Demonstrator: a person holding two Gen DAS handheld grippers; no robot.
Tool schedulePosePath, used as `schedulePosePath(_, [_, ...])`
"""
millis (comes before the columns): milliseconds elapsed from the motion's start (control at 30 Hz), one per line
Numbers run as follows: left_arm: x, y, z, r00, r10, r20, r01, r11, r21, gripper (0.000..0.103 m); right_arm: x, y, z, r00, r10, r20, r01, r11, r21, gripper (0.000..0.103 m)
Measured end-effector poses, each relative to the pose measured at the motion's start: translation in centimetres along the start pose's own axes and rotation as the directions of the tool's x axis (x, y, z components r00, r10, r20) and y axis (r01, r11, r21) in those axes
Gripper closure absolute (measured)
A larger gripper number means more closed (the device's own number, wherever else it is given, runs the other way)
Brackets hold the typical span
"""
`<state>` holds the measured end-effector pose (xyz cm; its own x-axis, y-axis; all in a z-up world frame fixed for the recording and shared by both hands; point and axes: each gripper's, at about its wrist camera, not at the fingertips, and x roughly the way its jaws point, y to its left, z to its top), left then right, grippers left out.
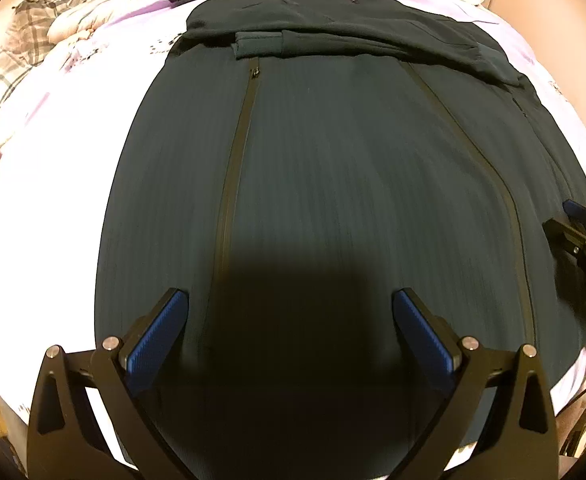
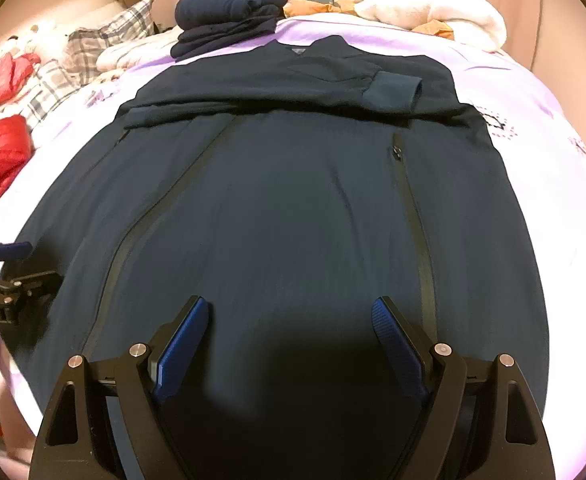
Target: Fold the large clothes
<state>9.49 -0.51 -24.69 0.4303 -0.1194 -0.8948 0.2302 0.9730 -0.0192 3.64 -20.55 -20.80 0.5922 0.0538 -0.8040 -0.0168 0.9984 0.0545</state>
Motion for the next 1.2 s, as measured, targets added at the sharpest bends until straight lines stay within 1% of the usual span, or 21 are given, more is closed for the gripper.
schedulePosePath(333, [-1.2,0.3,-2.0,1.0,-0.02,-0.004,0.02,1.0,-0.019,0.0,-1.5,0.1,-2.2,1.0,-0.002,-0.019,0.002,1.0,0.024,0.018])
schedulePosePath(600, [-2.0,0.3,-3.1,1.0,-0.011,0.0,0.011,1.0,-0.015,0.0,-2.7,0.2,-3.8,1.0,-0.001,-0.023,0.002,0.999,0.049,0.018])
schedulePosePath(933, [-3.0,0.8,-5.1,1.0,-0.024,-0.011,0.024,1.0,0.003,0.0,-4.0,0.1,-5.0,0.999,0.002,-0.037,0.0,0.998,0.065,0.018])
schedulePosePath(1067, [-3.7,1.5,-5.7,0.999,-0.035,-0.007,0.035,0.999,-0.03,0.001,-4.4,0.1,-5.6,0.999,-0.001,-0.036,0.003,0.998,0.065,0.018])
schedulePosePath(1200, [-4.7,2.7,-6.1,0.999,-0.054,0.007,0.055,0.995,-0.089,0.001,-5.0,-0.1,-6.1,0.999,0.004,-0.036,-0.002,0.998,0.067,0.018])
